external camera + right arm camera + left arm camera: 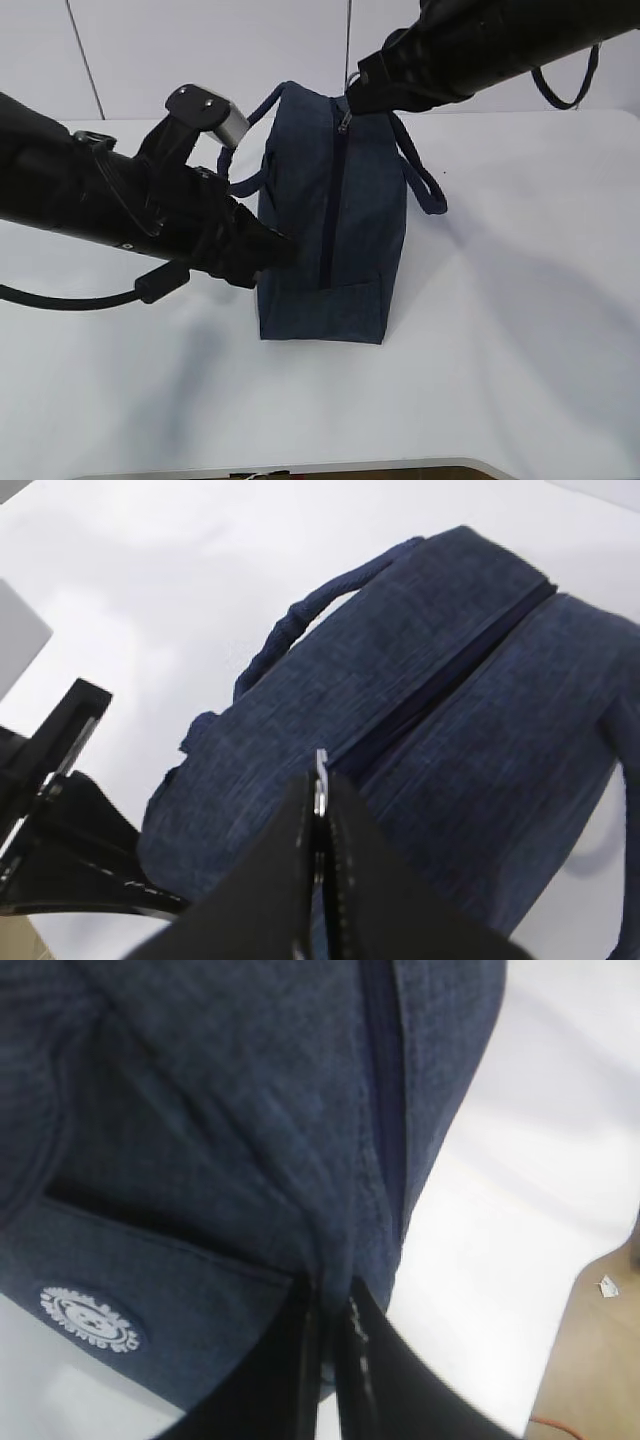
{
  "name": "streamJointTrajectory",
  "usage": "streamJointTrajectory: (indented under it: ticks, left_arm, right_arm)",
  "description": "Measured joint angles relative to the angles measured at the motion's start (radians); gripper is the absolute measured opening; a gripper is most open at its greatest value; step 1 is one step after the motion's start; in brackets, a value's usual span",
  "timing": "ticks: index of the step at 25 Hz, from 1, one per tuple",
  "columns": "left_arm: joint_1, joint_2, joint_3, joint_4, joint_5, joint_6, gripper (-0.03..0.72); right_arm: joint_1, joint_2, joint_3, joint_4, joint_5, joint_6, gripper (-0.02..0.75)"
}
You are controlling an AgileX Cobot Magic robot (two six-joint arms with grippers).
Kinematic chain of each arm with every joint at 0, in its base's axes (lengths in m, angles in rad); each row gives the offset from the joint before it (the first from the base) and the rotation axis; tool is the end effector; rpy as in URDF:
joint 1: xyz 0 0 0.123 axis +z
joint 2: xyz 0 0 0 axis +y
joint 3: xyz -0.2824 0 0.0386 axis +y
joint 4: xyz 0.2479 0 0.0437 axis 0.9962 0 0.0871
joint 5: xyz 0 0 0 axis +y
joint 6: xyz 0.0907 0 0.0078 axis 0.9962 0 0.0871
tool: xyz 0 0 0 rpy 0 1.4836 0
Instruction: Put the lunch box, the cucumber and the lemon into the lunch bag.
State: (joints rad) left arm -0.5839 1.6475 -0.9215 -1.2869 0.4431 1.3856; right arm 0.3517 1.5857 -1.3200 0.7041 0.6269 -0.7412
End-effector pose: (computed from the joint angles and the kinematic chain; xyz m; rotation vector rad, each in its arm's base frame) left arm 0.2579 -0.2155 0.2119 1.0224 2.1365 -0.7204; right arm 0.3248 0.1561 0.3287 -0.7479 2.1229 0.5529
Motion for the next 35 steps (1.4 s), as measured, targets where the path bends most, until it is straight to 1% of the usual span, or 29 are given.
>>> streamJointTrajectory:
  ticks: [5, 12, 24, 32, 35]
  left_arm:
    - [0.000, 0.000, 0.000, -0.002, -0.002, 0.000, -0.014]
    - [0.000, 0.000, 0.000, -0.002, -0.007, 0.000, -0.014]
    - [0.000, 0.000, 0.000, -0.002, -0.008, 0.000, -0.015]
    - [0.000, 0.000, 0.000, -0.002, -0.008, 0.000, -0.015]
    - [0.000, 0.000, 0.000, -0.002, -0.008, 0.000, -0.015]
  right_arm:
    - [-0.002, 0.056, -0.072, 0.000, -0.002, 0.000, 0.005]
    - [-0.013, 0.191, -0.245, -0.002, 0.037, 0.001, 0.005]
    - [-0.075, 0.351, -0.445, -0.016, 0.097, 0.023, 0.005]
    - [-0.083, 0.473, -0.623, -0.047, 0.141, 0.054, 0.005]
    - [-0.089, 0.525, -0.694, -0.075, 0.163, 0.076, 0.005]
